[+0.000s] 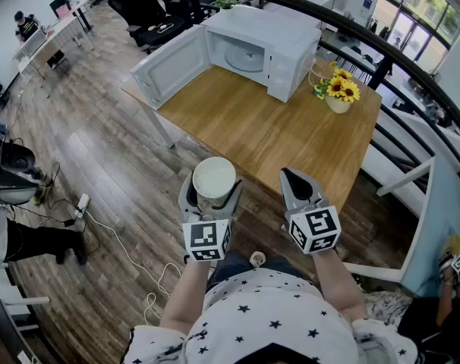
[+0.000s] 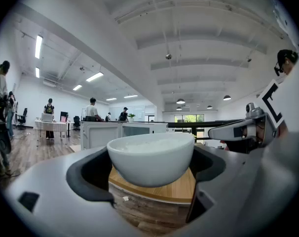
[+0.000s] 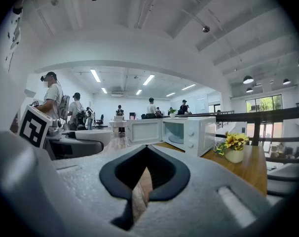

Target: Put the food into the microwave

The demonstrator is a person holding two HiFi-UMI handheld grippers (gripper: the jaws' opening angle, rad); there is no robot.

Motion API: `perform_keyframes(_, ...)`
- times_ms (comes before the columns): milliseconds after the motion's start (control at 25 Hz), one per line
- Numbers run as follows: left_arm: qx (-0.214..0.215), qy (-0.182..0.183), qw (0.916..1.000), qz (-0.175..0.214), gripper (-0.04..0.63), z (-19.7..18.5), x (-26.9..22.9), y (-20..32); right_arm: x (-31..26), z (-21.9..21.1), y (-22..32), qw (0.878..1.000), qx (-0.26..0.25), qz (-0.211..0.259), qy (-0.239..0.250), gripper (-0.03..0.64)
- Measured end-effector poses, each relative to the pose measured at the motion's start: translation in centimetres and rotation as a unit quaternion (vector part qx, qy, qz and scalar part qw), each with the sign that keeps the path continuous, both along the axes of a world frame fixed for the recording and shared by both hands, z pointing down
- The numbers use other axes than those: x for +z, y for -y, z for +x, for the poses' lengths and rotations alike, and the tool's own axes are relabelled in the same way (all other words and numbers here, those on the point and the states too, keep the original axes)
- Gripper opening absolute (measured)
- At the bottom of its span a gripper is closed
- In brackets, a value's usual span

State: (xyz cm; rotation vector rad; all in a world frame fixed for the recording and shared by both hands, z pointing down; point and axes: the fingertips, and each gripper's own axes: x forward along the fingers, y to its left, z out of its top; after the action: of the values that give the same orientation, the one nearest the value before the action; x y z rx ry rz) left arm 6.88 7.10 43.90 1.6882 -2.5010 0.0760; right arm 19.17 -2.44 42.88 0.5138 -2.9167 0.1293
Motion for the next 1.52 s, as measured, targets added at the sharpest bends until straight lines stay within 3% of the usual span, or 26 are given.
perform_keyframes(520, -0.015, 0.012, 0.9998, 0.008, 0.491, 2.2, -1.3, -3.4, -0.8, 1.8, -4.0, 0.999, -0.028, -0.014, 0.019, 0.005)
perform_keyframes(1520, -0.036, 0.011, 0.9991, 0.019, 0.490, 2.8, -2.1, -2.0, -0.6, 1.5, -3.0, 0.998, -0.056, -0.014, 0.009, 0.005)
